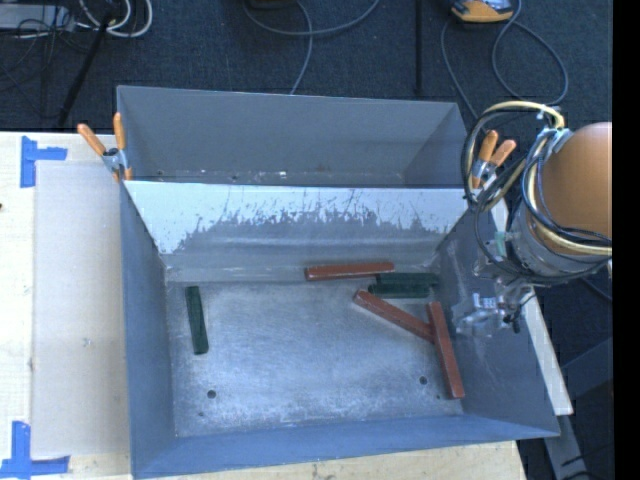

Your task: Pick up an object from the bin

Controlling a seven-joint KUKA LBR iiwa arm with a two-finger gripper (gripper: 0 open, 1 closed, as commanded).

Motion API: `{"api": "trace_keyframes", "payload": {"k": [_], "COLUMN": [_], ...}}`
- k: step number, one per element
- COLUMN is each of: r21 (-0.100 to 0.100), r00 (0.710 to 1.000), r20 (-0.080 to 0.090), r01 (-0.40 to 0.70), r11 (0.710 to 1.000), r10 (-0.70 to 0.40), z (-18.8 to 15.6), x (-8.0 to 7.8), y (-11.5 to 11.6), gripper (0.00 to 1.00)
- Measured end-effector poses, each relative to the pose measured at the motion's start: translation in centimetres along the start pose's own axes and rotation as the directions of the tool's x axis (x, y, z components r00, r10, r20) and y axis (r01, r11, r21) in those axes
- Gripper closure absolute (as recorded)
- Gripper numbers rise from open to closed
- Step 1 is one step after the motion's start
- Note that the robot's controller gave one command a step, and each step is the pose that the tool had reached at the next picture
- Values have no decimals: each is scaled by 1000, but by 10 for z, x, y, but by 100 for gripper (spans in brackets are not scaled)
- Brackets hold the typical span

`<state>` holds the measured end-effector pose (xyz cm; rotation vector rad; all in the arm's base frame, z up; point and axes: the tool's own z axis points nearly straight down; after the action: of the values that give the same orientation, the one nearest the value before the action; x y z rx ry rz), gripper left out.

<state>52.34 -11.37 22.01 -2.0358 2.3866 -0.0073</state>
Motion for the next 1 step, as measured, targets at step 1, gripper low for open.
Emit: {"api": "trace_keyframes", "payload": {"k": [1], "r21": [-8], "r00": [1000], "r20": [2], "r01": [-3], "r11": [1000], "r10": [3], "z": [4], "x": [0], "y": [2], "gripper": [0]}}
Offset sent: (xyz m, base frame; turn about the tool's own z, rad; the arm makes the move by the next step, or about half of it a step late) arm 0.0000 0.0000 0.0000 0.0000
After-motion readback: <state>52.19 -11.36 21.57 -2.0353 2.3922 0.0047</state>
